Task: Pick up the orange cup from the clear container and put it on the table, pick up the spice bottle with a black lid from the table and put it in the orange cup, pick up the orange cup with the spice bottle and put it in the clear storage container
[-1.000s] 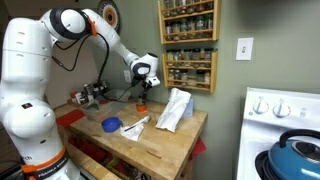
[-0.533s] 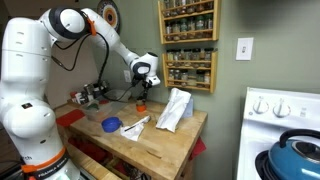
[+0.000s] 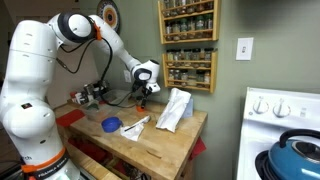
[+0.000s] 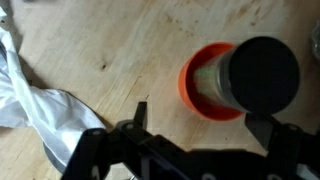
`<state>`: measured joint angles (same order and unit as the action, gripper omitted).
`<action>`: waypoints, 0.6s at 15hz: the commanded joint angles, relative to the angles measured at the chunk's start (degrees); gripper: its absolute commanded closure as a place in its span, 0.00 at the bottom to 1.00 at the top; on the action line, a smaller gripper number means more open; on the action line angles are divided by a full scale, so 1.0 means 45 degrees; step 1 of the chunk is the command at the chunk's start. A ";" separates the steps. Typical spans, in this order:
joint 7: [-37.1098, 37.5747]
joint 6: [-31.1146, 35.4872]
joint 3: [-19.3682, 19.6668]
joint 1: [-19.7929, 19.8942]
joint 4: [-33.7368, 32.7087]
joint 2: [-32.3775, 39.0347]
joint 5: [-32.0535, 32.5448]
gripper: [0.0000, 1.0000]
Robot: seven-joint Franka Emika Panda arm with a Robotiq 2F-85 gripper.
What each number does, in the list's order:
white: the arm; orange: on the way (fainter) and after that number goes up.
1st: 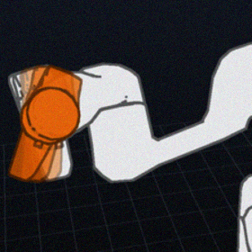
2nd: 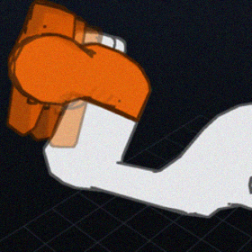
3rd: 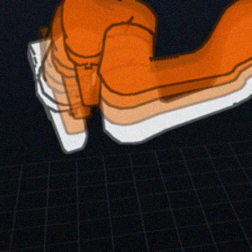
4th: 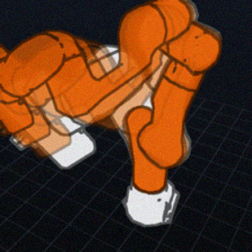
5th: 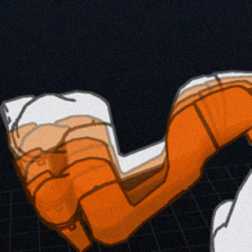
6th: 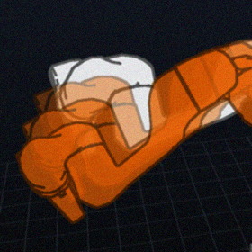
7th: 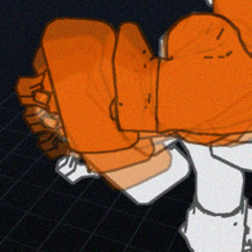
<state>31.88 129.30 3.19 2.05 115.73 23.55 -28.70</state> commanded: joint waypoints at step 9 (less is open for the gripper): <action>-0.1090 -0.0653 -0.0372 0.0398 -0.0265 0.1051 -0.2243 0.00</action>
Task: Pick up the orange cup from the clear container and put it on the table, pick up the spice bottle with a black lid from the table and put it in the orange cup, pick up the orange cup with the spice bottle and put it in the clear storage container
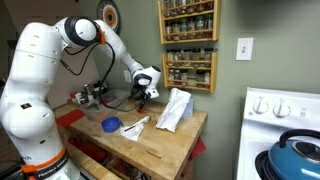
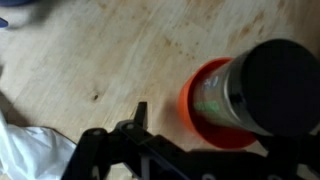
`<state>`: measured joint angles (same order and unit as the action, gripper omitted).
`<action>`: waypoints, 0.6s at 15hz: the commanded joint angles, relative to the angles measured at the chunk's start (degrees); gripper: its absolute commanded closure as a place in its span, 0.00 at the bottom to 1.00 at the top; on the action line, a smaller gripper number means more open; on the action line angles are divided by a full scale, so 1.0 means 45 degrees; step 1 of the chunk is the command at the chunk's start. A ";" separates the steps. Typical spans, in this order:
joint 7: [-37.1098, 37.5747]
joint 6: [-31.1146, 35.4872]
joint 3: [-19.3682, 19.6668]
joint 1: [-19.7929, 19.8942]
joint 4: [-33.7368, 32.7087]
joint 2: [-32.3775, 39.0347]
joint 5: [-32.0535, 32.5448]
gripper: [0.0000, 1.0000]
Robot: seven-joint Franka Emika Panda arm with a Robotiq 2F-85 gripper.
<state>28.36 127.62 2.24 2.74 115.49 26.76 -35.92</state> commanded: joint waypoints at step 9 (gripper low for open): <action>-0.0491 -0.0367 -0.0093 0.0198 -0.0301 0.0589 -0.1893 0.04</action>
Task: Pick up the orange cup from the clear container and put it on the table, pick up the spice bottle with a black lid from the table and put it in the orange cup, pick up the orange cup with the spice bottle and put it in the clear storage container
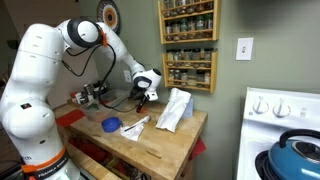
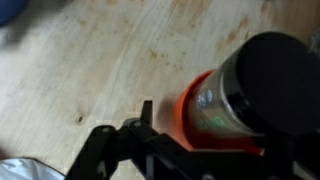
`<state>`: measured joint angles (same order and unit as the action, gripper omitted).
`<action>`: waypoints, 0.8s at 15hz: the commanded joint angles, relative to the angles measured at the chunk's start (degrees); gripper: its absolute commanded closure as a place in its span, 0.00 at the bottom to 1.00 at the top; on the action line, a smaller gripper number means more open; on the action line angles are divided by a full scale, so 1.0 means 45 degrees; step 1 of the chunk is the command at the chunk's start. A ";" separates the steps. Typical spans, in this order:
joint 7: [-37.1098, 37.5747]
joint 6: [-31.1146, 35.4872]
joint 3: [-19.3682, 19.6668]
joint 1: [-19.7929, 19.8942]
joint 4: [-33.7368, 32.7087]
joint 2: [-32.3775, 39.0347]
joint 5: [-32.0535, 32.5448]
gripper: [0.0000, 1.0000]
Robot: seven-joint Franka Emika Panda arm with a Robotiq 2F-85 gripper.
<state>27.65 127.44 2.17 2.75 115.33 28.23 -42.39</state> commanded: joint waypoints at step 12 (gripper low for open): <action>-0.0746 -0.0776 0.0109 0.0539 -0.0863 -0.0180 -0.0541 0.00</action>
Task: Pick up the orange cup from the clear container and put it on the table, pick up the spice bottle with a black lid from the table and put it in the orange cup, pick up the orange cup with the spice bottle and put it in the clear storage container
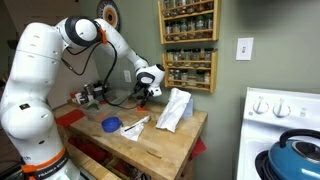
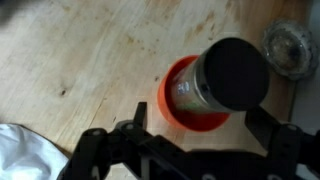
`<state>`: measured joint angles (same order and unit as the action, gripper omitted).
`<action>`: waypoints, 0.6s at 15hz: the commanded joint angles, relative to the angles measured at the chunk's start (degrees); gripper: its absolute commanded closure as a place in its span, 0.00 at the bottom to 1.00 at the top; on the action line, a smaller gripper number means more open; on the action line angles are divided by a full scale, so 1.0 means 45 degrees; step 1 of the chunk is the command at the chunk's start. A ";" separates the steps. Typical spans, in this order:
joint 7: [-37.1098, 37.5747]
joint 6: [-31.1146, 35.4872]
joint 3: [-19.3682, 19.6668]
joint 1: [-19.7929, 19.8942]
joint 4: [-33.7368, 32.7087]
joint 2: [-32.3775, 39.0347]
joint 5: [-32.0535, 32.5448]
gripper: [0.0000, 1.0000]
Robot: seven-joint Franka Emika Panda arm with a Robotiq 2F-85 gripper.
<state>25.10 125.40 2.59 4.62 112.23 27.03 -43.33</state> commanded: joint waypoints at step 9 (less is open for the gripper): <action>-0.0246 -0.0394 -0.0192 0.0002 -0.0511 0.0917 -0.0639 0.00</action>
<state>25.10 123.70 2.05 4.57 111.32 29.35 -43.98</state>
